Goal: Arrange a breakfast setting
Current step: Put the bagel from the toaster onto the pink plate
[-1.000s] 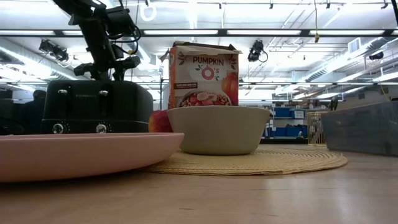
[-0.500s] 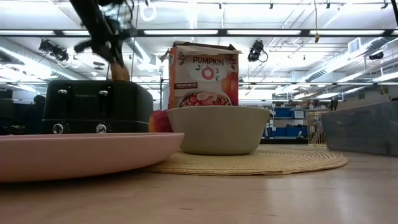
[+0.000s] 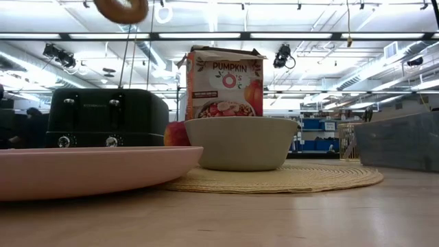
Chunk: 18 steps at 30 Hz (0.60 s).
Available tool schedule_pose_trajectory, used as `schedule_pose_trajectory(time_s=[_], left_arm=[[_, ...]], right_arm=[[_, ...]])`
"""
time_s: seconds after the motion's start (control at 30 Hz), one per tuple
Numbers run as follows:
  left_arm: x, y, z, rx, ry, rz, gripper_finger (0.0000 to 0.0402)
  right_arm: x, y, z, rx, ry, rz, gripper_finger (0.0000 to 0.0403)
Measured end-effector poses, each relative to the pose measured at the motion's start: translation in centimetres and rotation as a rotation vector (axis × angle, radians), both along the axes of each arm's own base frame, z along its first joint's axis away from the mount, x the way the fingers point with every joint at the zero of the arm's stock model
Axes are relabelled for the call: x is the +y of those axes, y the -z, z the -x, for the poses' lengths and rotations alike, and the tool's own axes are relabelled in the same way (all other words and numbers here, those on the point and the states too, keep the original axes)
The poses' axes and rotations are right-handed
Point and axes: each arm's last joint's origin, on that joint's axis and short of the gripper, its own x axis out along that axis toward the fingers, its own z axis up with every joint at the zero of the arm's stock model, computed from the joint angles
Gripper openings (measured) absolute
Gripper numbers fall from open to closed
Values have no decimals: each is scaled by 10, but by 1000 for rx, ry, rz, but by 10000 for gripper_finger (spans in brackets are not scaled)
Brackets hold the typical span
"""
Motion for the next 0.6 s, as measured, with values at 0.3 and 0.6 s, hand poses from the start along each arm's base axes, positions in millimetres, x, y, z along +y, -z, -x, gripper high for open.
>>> schedule_pose_trajectory(time_s=[0.3, 0.6], left_arm=[[-73, 56, -47, 99, 534, -138, 82], [-159, 128, -86, 164, 754, -474, 81]], right_arm=[[-1, 0, -1, -5, 12, -14, 164], [-1, 0, -1, -11, 21, -31, 164]])
